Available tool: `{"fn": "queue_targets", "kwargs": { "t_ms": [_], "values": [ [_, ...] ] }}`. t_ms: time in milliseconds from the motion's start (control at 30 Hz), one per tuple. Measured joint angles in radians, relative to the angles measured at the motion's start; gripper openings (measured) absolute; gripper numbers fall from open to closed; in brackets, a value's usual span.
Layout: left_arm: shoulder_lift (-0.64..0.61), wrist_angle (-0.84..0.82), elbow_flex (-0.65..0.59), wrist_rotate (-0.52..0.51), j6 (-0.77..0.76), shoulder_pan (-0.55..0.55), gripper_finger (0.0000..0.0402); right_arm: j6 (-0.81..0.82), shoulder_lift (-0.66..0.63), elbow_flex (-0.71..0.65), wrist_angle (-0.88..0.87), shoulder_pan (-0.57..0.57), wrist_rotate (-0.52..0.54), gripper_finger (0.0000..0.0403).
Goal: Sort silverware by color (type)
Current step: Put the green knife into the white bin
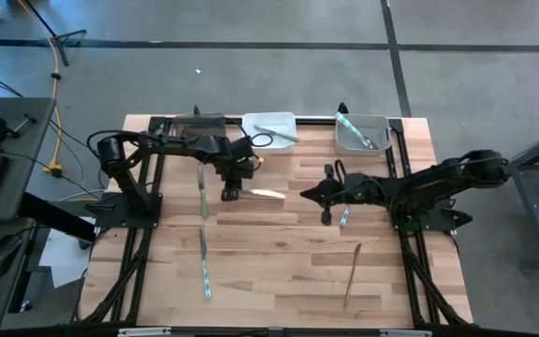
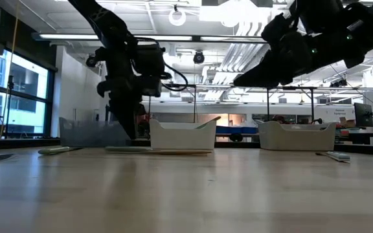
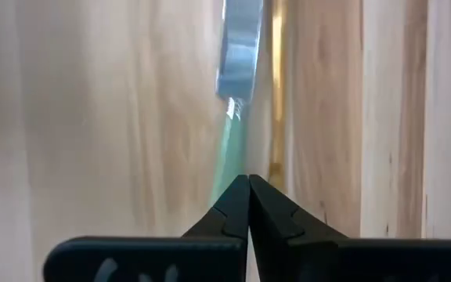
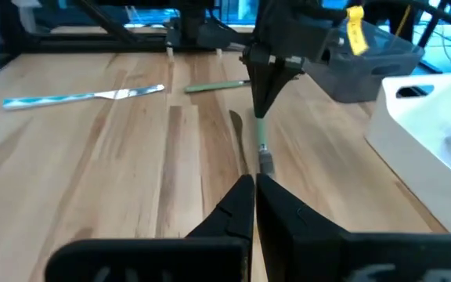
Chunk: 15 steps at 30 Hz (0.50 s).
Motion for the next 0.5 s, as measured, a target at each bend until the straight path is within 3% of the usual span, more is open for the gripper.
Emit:
{"fn": "queue_targets", "kwargs": {
  "t_ms": [100,233,367,500],
  "values": [
    [0.000,0.013,-0.008,-0.012,-0.017,0.001,0.0004,0.003,0.013,0.000,0.007,0.008,0.017,0.0000],
    [0.000,0.023,-0.040,-0.116,-0.044,-0.006,0.0003,0.004,0.018,0.000,0.010,0.012,0.035,0.0001],
    [-0.001,0.014,-0.051,-0.238,-0.028,-0.027,0.0027,0.001,0.018,0.000,0.027,0.012,0.037,0.0001],
    [-0.001,0.016,-0.051,-0.278,0.000,-0.057,0.0064,0.001,0.018,0.000,0.025,0.012,0.037,0.0001]
  ]
}}
